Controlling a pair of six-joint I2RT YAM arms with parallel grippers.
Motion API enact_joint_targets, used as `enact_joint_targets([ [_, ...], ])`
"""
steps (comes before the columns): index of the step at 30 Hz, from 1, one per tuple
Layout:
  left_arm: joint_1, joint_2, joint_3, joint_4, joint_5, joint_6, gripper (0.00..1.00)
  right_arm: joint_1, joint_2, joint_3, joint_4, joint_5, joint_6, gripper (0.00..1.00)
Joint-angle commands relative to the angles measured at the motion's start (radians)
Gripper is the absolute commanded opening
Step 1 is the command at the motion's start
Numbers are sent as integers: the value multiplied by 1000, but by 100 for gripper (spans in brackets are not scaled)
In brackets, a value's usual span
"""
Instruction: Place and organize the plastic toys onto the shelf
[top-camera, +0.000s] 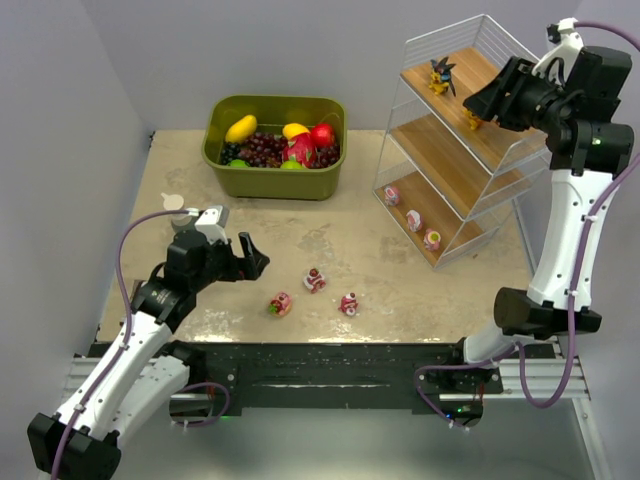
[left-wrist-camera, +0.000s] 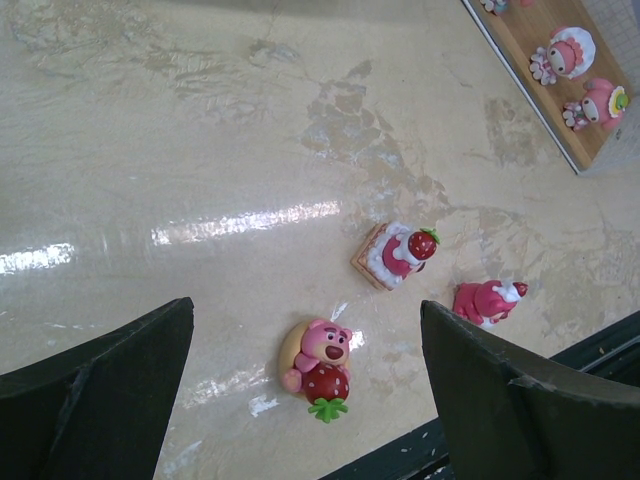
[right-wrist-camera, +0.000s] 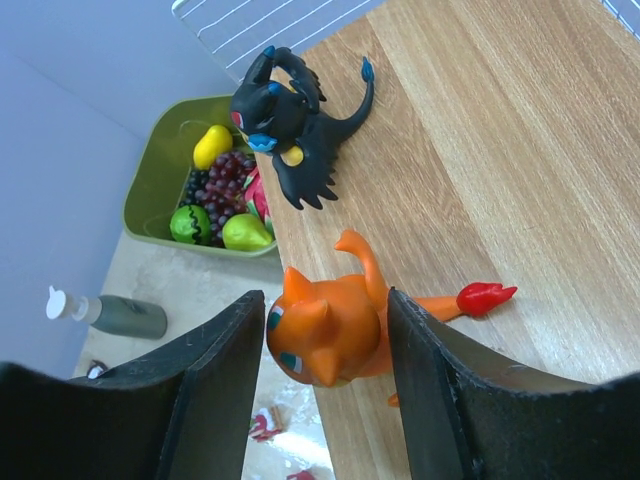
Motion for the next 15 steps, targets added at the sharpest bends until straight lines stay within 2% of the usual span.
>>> enact_joint_targets([
  [1,-7,-14,-2,18,-10,5,99,-5,9,40,16,-20,-2,57],
  [4,-10,-16,0,18,-13,5,100,-5,6,45,19,-20,-2,61],
  [15,-24,-23,0,12,-30,0,100,-5,12,68,47,-23,12,63],
])
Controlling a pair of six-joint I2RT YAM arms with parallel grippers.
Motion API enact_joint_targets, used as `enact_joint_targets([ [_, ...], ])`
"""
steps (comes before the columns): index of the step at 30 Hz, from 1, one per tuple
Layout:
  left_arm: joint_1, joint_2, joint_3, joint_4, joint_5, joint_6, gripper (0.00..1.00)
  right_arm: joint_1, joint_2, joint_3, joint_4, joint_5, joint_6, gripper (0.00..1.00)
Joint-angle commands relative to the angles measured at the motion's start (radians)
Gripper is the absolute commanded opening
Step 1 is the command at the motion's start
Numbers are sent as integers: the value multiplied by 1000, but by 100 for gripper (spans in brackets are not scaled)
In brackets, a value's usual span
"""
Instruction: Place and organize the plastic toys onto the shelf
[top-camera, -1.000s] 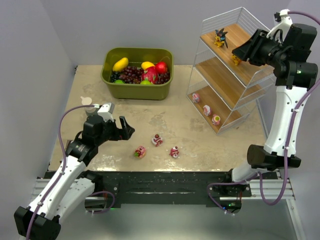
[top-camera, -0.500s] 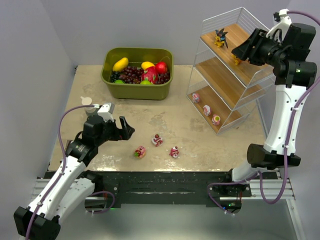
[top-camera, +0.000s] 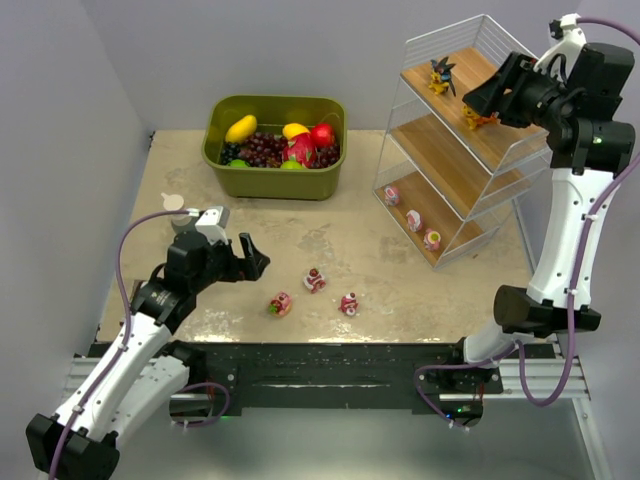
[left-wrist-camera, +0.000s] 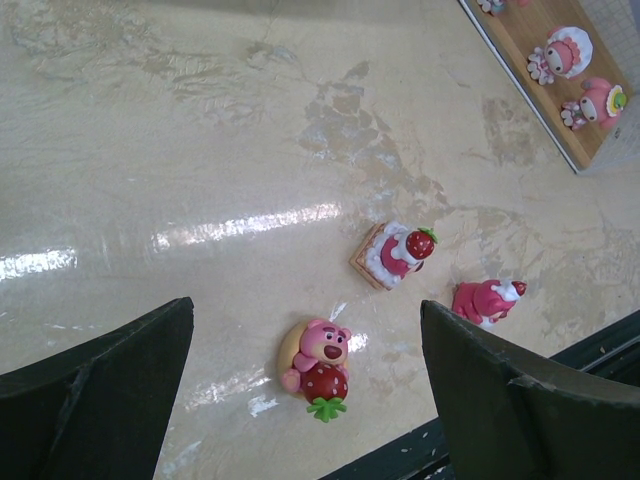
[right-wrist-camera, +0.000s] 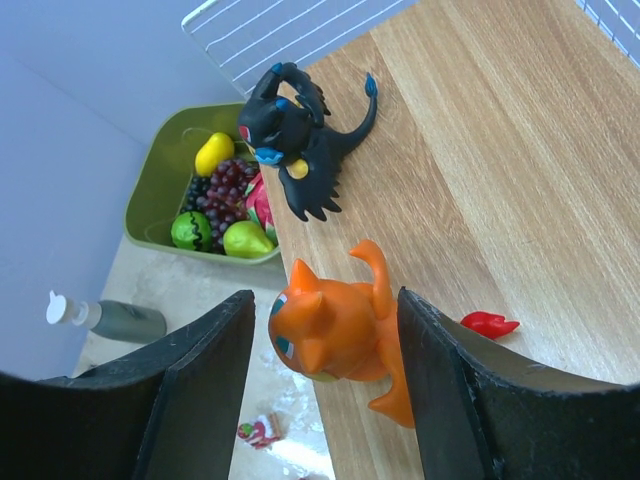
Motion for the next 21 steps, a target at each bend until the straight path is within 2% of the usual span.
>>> enact_joint_targets([
  [1,-8,-15,0,13,-18,-2,100,-5,-6,39,46,-25,13,63],
  [10,-11,-17,1,11,-24,-3,100,-5,-23,63,96,-48,19,70],
  [16,-13,-18,3,10,-29,-3,100,-5,-59,100,121,-66,24,70],
  [21,-14,-20,3,8,-30,-3,99,-6,-223,-39,259,-176,24,71],
])
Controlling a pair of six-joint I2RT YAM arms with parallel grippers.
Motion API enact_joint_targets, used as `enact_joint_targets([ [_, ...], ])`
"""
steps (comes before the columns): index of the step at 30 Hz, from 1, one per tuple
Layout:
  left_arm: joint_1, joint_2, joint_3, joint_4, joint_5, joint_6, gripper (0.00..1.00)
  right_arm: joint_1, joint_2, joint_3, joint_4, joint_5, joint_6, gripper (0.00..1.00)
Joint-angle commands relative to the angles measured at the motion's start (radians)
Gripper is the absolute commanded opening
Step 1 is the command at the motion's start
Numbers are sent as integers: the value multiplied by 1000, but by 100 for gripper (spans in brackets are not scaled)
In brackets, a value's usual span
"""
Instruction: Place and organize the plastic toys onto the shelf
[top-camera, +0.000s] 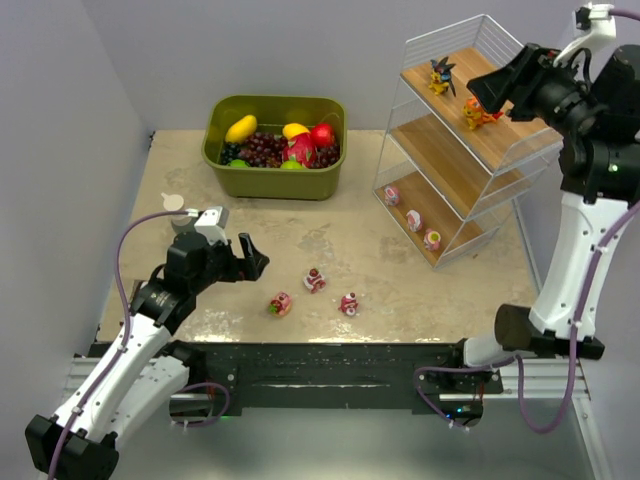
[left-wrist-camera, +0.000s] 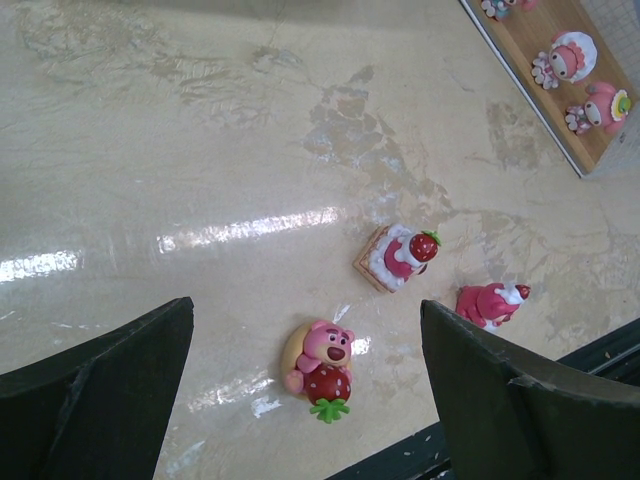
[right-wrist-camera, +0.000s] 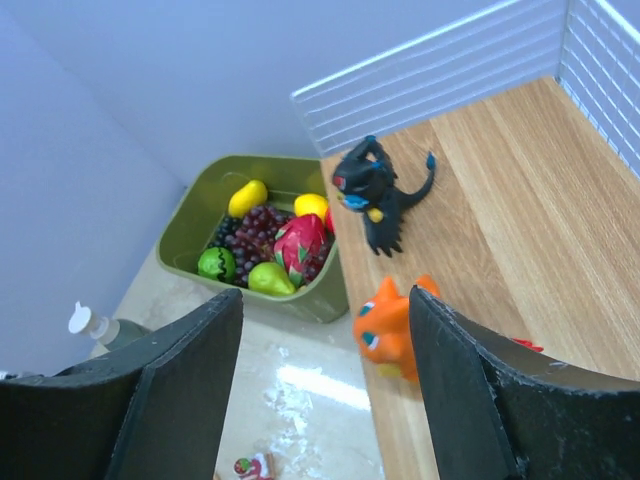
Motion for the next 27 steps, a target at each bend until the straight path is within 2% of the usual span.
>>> enact_joint_targets([
  [1,-8,-11,3,11,-10,-3,100,-6,-200,-107,186,-158,18,71],
  [3,-8,-11,5,11,-10,-1,99,-6,-297,-210,301,-251,46,72],
  [4,-8,-13,5,11,-10,-1,100,-6,-322,-235,331,-349,55,72],
  [7,-9,-16,5,11,-14,0,100,-5,-437,-348,444,-445,96,72],
  [10,-8,-22,3,11,-17,0,100,-3,-541,-456,553,-494,164,72],
  [11,-8,-22,3,11,-20,-3,100,-3,-561,-512,648,-547,240,72],
  [17,-8,-17,3,14,-19,-3,100,-3,-684,-657,831,-584,415,72],
  [22,-8,-19,0,14,-22,-4,100,-3,-696,-717,937,-601,529,72],
  [27,-8,-25,0,14,-31,-7,100,49,-609,-682,983,-603,621,70],
])
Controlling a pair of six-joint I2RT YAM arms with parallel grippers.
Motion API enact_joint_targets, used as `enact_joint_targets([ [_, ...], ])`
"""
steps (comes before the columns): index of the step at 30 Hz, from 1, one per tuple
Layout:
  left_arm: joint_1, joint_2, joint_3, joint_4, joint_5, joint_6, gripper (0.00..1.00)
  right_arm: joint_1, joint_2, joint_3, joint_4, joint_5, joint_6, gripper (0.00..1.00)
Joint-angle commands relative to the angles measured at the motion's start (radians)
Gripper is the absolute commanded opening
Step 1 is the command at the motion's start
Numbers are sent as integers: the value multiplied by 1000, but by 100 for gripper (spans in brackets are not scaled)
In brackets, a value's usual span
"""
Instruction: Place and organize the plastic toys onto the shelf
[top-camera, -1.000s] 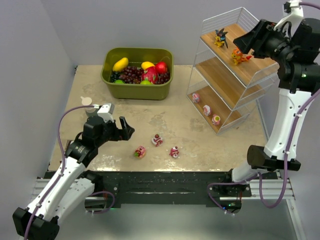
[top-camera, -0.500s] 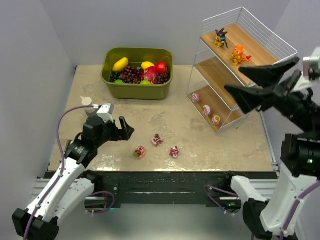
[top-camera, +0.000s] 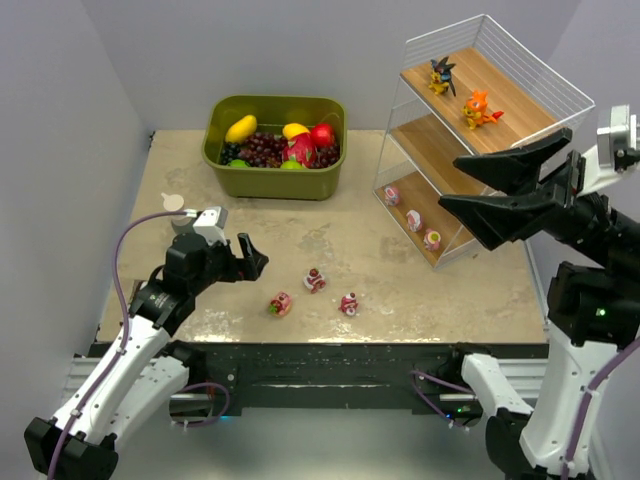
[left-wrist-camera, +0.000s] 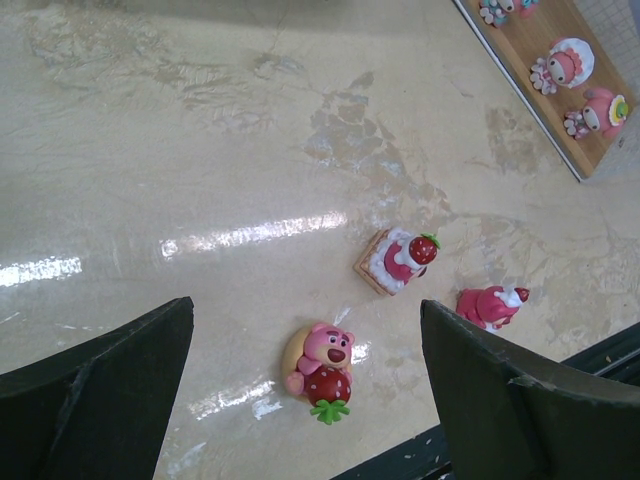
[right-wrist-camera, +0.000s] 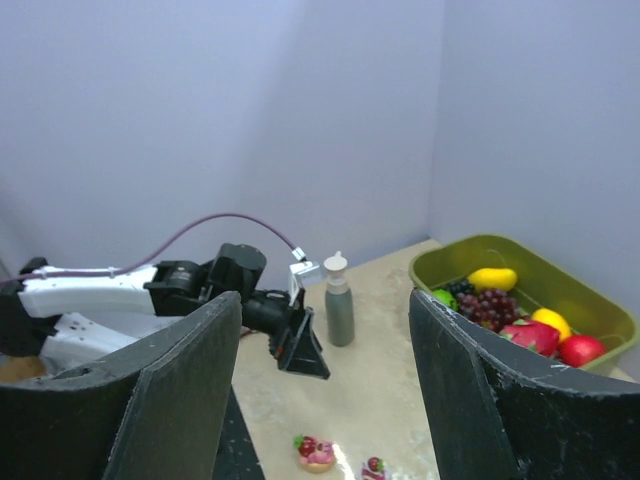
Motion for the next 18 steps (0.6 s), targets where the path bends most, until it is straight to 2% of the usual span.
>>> enact_joint_targets([
  [1,-3,-12,0,15,-19,-8,100,59,87,36,107,-14,143,70],
  [6,-3,-7,1,15,-17,-7,100,145,133,127,-24,34,67,68],
  [12,-3,-1,0,15,-22,-8,99,272,193,23,-47,73,2,68],
  [14,-3,-3,0,16,-23,-10,99,379,233,4,-164,130,-125,68],
  [16,-3,0,0,13,-28,-10,100,474,268,15,-263,276,-267,68],
  [17,-3,-1,1,12,-28,-10,100,564,299,28,-340,332,-304,68],
  [18,-3,-1,1,12,-31,-10,100,603,308,30,-369,425,-335,67],
])
